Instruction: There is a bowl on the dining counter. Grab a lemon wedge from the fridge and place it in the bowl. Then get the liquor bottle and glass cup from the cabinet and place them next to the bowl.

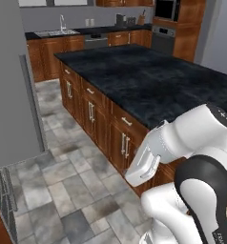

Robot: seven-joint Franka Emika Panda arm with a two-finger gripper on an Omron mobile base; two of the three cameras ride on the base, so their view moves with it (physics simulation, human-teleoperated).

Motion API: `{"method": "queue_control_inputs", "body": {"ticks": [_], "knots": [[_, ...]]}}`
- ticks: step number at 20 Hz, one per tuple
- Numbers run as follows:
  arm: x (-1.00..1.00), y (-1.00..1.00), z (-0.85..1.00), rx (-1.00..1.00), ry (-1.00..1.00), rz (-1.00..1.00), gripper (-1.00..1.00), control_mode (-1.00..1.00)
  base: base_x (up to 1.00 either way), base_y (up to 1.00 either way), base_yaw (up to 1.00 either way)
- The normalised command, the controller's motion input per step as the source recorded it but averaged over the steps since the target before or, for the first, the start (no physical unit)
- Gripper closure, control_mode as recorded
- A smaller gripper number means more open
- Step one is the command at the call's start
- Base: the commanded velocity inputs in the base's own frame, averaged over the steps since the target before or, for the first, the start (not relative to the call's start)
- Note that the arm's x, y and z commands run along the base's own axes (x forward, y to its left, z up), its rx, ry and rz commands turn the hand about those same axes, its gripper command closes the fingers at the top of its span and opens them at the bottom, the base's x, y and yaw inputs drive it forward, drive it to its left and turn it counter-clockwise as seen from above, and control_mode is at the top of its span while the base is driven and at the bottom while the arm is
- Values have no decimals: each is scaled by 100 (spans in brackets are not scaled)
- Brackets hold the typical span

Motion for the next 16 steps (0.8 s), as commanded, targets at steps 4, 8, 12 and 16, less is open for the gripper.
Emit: {"method": "queue_control_inputs", "body": {"ticks": [4, 8, 12, 16], "knots": [[0, 0, 0, 0, 0, 0, -100, 100, 96, -12, 5], [0, 0, 0, 0, 0, 0, -100, 100, 97, -13, 0], [0, 0, 0, 0, 0, 0, -100, 100, 100, -2, 0], [0, 0, 0, 0, 0, 0, -100, 100, 100, 0, 0]]}}
